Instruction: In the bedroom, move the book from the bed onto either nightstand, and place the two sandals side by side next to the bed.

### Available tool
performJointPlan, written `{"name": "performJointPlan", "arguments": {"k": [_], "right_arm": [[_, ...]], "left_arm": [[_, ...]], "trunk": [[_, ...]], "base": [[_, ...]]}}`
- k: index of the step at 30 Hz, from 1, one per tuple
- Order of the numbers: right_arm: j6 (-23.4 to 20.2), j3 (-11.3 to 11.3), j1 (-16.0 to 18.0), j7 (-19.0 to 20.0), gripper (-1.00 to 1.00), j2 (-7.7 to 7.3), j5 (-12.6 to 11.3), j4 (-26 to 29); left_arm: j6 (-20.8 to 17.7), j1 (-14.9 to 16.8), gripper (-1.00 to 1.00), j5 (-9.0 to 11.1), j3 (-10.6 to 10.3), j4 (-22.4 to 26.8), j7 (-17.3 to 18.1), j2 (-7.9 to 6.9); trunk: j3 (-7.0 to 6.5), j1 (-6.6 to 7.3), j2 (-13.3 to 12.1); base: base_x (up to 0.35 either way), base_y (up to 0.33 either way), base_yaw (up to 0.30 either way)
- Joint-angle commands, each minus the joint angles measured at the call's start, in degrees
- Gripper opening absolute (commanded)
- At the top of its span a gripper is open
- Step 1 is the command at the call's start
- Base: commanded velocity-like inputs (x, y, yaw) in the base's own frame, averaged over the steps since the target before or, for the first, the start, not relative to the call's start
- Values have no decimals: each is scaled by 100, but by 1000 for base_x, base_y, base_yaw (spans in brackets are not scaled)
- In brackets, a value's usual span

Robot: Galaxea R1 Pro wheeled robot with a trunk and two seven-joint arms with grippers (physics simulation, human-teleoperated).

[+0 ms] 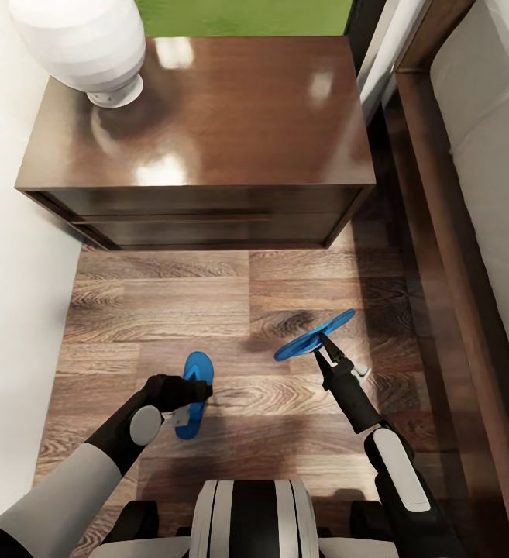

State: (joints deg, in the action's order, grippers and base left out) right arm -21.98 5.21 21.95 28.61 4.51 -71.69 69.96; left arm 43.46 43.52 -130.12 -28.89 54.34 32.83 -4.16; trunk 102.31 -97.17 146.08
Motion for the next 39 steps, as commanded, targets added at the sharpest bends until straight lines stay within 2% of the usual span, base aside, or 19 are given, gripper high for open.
{"name": "performJointPlan", "arguments": {"k": [1, 33, 34, 39], "right_arm": [[-52, 15, 2, 4, -100, 6, -47, 0], [-52, 15, -2, 4, -100, 3, -47, -2], [-52, 15, -1, 4, -100, 4, -47, -2], [-52, 15, 2, 4, -100, 5, -47, -1]], "left_arm": [[16, 3, 100, -5, -20, 5, 13, -5], [18, -23, 100, -10, -20, -1, 27, -5], [16, -25, -100, -8, -20, -1, 25, -5], [21, -25, -100, -10, -20, -5, 22, -10]], "trunk": [[3, 1, 1], [3, 1, 1], [3, 1, 1], [3, 1, 1]], "base": [[0, 0, 0], [0, 0, 0], [0, 0, 0], [0, 0, 0]]}}
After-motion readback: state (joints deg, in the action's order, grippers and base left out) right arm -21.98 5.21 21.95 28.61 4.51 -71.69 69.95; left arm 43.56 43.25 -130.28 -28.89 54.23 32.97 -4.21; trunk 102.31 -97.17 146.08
